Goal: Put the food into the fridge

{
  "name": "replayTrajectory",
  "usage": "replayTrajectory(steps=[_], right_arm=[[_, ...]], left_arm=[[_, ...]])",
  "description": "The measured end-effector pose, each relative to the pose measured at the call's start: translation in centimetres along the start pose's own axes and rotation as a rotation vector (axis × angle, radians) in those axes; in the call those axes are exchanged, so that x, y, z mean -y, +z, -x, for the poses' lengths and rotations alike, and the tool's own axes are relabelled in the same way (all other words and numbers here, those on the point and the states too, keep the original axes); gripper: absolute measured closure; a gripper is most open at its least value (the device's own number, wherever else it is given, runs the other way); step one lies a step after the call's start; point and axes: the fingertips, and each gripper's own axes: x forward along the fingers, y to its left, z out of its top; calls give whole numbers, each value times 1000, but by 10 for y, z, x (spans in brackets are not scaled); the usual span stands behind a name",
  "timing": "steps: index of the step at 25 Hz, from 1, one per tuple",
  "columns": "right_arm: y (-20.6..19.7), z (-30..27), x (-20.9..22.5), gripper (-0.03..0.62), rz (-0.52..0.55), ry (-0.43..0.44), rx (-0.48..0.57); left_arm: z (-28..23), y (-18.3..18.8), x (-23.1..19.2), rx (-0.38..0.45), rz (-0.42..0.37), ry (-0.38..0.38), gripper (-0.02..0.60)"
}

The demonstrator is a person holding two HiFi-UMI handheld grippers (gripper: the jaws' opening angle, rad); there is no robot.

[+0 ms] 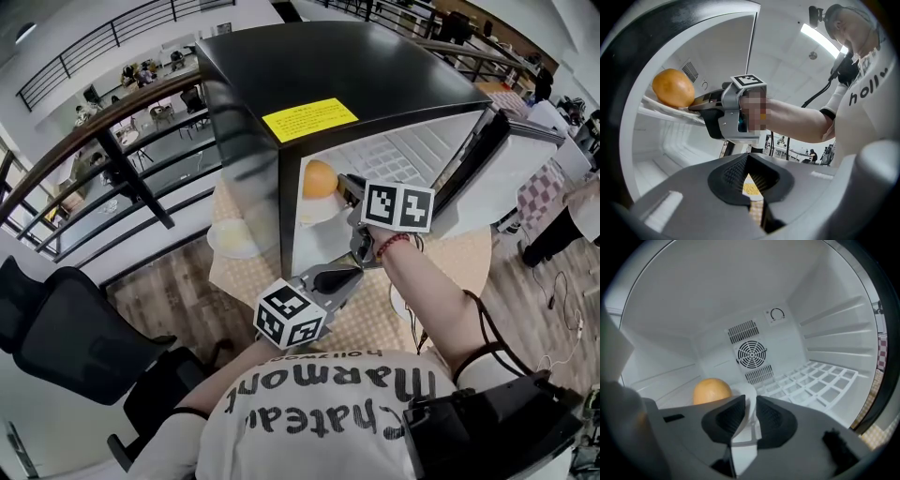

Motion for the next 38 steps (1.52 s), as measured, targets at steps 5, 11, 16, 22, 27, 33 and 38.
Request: replayTrajectory(steps=[5,11,16,22,27,33,38], right_arm=[[-2,0,0,519,58,-27,-14],[-3,-1,0,514,114,-45,-15],[-5,-5,-8,518,250,-77,-32],[-6,-5,-12,522,337,-91,7],[-3,1,-14,522,421,-112,44],[14,59,-24,524,444,-52,212],[-2,137,-8,576,359,56,307]], left_arm=[[3,3,1,5,4,-3,574],[3,-1,-2,5,10,-7,574],[8,0,-5,9,19,-11,574],[15,-12,-3,-5,25,-24,574],[23,-23,0,-31,21,-16,574],[37,-15,5,10,11,99,574],[36,-4,23,103,32,234,574]])
